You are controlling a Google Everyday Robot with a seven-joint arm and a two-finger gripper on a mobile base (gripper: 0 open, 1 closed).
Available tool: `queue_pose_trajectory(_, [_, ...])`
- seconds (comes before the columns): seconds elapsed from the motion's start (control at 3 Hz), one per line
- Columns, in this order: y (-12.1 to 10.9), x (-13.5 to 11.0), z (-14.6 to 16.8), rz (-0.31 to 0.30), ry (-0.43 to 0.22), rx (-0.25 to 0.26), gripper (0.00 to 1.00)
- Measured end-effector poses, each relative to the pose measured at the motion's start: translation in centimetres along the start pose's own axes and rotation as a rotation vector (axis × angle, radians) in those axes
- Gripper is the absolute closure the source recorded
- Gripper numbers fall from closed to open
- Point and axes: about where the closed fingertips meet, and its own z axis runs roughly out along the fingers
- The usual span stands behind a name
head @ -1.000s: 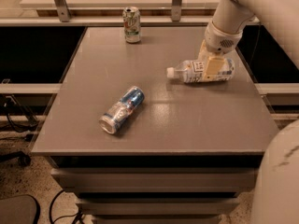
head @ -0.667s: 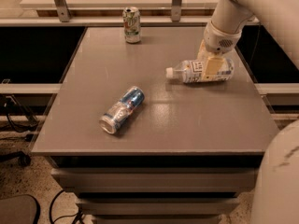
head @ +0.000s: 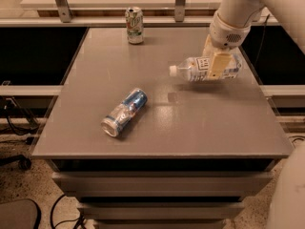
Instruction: Move blue plastic bottle near redbull can
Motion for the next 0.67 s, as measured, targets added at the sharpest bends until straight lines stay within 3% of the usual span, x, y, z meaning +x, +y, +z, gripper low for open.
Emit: queue_pose_trajectory(0.67, [3.8, -1.5, -2.8, -0.006, 0.019, -0.031, 1.00])
